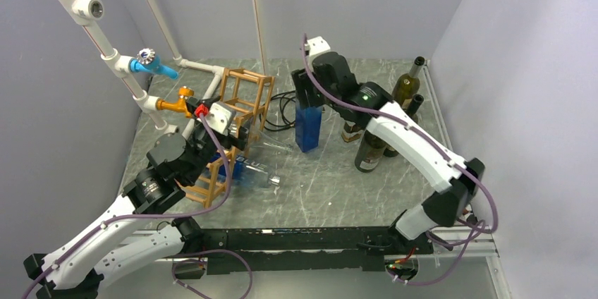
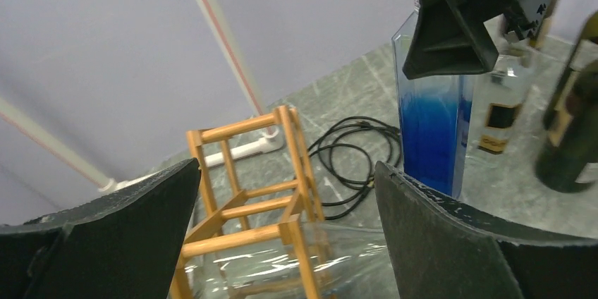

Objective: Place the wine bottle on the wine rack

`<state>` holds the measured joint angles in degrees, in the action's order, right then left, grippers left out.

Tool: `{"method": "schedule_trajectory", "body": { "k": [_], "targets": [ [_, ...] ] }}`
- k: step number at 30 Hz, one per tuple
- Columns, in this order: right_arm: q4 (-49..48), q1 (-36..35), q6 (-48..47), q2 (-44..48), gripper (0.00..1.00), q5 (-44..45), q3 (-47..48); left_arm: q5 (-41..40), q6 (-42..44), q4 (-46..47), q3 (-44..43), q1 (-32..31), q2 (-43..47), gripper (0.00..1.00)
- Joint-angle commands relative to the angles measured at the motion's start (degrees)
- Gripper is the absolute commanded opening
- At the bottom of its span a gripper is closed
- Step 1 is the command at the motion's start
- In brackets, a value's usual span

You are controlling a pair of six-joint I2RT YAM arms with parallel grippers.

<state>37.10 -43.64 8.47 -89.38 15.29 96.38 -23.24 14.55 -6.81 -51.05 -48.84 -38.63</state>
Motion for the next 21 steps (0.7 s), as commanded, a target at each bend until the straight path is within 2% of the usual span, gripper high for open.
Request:
{"method": "schedule_trajectory", "body": {
  "k": [1,5,9,11,17,21],
  "targets": [
    [-5.3,-0.7,6.8,9.1,0.00,4.1,-2.7,9.6,-4.9,0.5,-2.0,-0.3,0.5,1.00],
    [-3.1,-0.8,13.2,13.8,0.00,2.3,-6.8,14.0,-12.2,2.3,-1.5,-0.3,-0.2,1.00],
    [-2.1,-0.8,16.9,17.4,0.00,-0.6,-10.5,11.5,-27.7,-0.6,-1.9,-0.3,-3.0,1.00],
    [-2.2,-0.8,18.2,18.7,0.00,-2.4,-12.5,11.8,-32.5,-0.9,-1.1,-0.3,-4.1,1.00],
    [0.2,-0.8,20.0,21.2,0.00,-8.6,-13.9,29.6,-33.2,15.2,7.9,-0.3,-3.0,1.00],
    [1.0,-0.8,20.9,24.3,0.00,-11.2,-15.2,34.5,-31.5,13.7,6.5,-0.3,-5.8,1.00]
  ]
}}
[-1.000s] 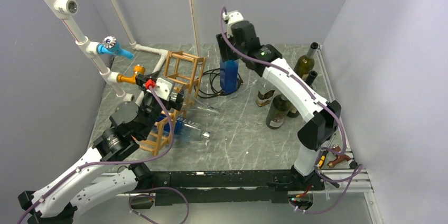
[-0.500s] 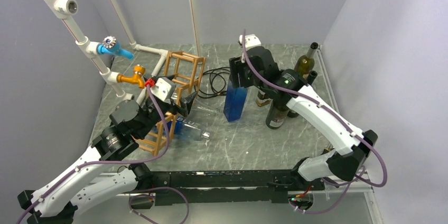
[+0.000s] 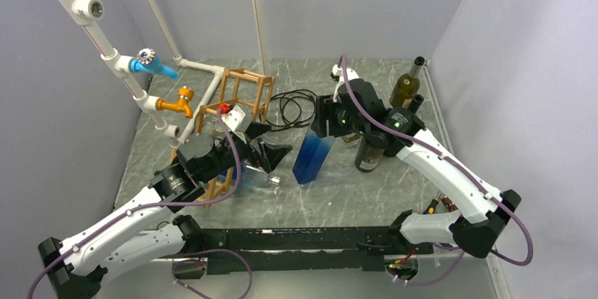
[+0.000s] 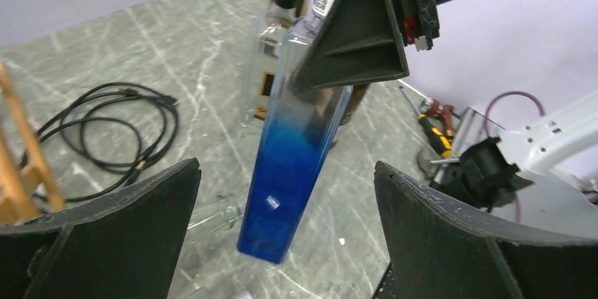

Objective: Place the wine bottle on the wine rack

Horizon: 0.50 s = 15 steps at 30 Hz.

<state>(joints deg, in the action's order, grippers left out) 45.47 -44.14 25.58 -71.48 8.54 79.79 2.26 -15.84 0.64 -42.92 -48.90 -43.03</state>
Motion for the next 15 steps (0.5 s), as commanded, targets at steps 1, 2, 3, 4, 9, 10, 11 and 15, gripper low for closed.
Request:
{"method": "schedule_trajectory", "body": {
  "k": [1,2,3,4,9,10,11,15],
  "targets": [
    [-7.3,-0.3,4.0,7.1,0.00,-5.3,1.0,9.9,-1.1,6.2,-1.7,-0.3,-2.2,1.00],
    [-7.3,-0.3,4.1,7.8,0.00,-5.9,0.6,10.8,-1.2,6.5,-1.4,-0.6,-2.9,1.00],
    [-7.7,-0.3,4.5,8.8,0.00,-6.6,-0.2,11.3,-1.0,7.1,-0.9,-1.0,-3.5,0.99],
    [-8.8,-0.3,5.0,9.7,0.00,-7.3,-1.3,10.5,-0.6,7.6,-0.4,-2.1,-4.0,1.00],
    [-10.5,-0.3,6.3,12.9,0.00,-10.5,-4.3,-6.7,6.8,6.9,1.5,-12.2,-4.8,0.99],
    [-11.0,-0.3,6.5,13.3,0.00,-11.2,-4.8,-10.3,8.2,7.6,2.3,-14.2,-4.9,1.00],
    [-11.4,-0.3,6.8,13.9,0.00,-11.8,-5.2,-14.1,9.2,8.6,3.0,-16.0,-5.0,1.00],
    [-12.0,-0.2,8.1,16.2,0.00,-13.3,-6.9,-17.7,11.9,11.6,4.7,-20.1,-6.7,1.00]
  ]
}}
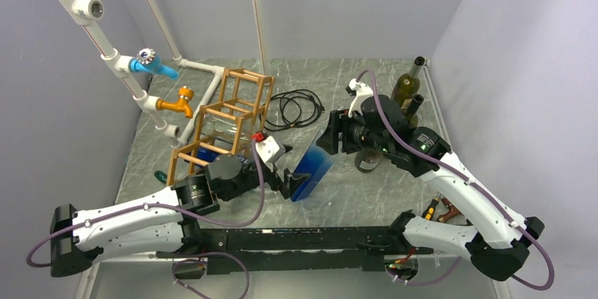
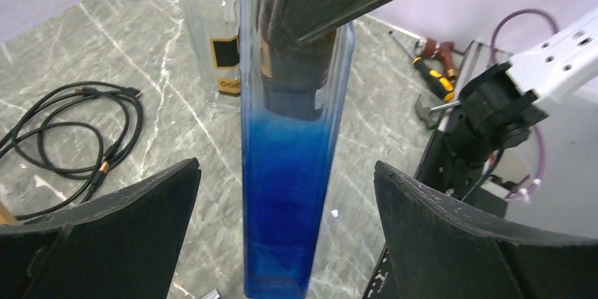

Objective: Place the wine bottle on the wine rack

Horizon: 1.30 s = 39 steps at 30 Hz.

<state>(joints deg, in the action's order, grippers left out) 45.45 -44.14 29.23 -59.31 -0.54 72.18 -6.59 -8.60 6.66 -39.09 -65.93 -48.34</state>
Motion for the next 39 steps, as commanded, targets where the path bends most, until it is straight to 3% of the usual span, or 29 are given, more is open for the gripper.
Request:
{"method": "schedule_trajectory", "body": {
  "k": [1,7,14,26,32,34,35,37,39],
  "targets": [
    [-11.9,-0.2,4.8,4.6,0.00,-4.0,0.3,-8.9,5.0,6.2,0.9,-3.9,-2.0,1.00],
    [-14.5,-0.2,7.0,6.7,0.00,-6.5,-2.8,-13.4,6.7,9.2,1.6,-9.1,-8.2,1.00],
    [-16.2,-0.2,8.9,8.6,0.00,-8.1,-4.9,-19.2,6.3,15.8,8.2,-9.7,-10.4,1.00],
    [-23.5,-0.2,14.2,11.7,0.00,-10.6,-11.9,-17.8,5.3,20.0,11.4,-9.7,-13.2,0.98],
    [-25.4,-0.2,16.2,12.7,0.00,-10.0,-13.4,-17.5,6.9,20.9,11.9,-9.6,-13.8,0.92],
    [-26.0,-0.2,16.6,12.8,0.00,-10.8,-13.8,-16.7,7.0,21.0,12.5,-9.5,-13.1,0.85],
    [-26.5,-0.2,16.9,12.9,0.00,-11.2,-14.1,-16.3,7.0,20.7,12.6,-9.4,-12.7,0.76],
    [-27.1,-0.2,17.1,13.0,0.00,-12.0,-14.6,-16.4,6.9,19.6,12.7,-9.2,-11.8,0.46],
    [-27.6,-0.2,16.3,13.1,0.00,-13.2,-15.0,-16.2,7.2,17.9,12.4,-9.1,-10.3,0.27]
  ]
}}
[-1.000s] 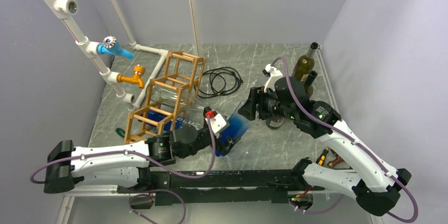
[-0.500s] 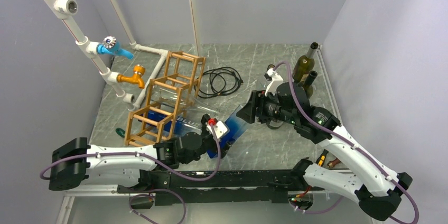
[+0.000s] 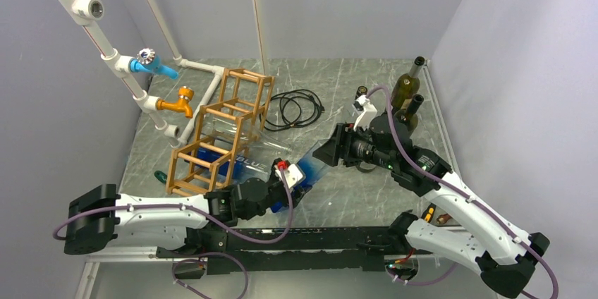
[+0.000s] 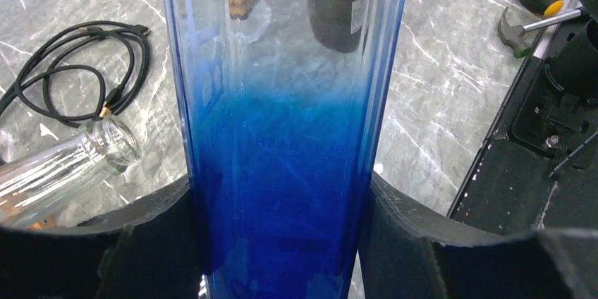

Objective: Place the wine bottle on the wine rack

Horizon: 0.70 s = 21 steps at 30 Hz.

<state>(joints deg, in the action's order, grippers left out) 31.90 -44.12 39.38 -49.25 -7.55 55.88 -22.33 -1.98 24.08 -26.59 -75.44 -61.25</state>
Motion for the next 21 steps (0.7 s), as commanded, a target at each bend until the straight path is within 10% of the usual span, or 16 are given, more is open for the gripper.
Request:
{"method": "schedule_trajectory", "body": {
  "k": [1,4,8,16,21],
  "targets": [
    [-13.6,-0.3,5.5,2.9,0.00,-6.5,1.6,-0.2,0.7,-0.8,-0.6,0.5,3.6,0.17],
    [-10.1,-0.3,0.7,2.3,0.00,-7.3,3.5,1.8,1.1,-5.2,-2.0,0.8,6.8,0.00],
    [-3.2,-0.3,-7.5,2.1,0.44,-6.7,6.4,7.2,1.1,-12.6,-5.6,2.2,9.1,0.00],
    [6.5,-0.3,-23.1,-0.2,0.98,-6.6,12.0,19.7,-1.2,-24.2,-12.1,7.5,9.3,0.00],
    [5.9,-0.3,-24.0,-0.4,1.00,-7.6,12.7,21.8,-2.1,-30.5,-14.6,9.8,10.6,0.00]
  ]
}}
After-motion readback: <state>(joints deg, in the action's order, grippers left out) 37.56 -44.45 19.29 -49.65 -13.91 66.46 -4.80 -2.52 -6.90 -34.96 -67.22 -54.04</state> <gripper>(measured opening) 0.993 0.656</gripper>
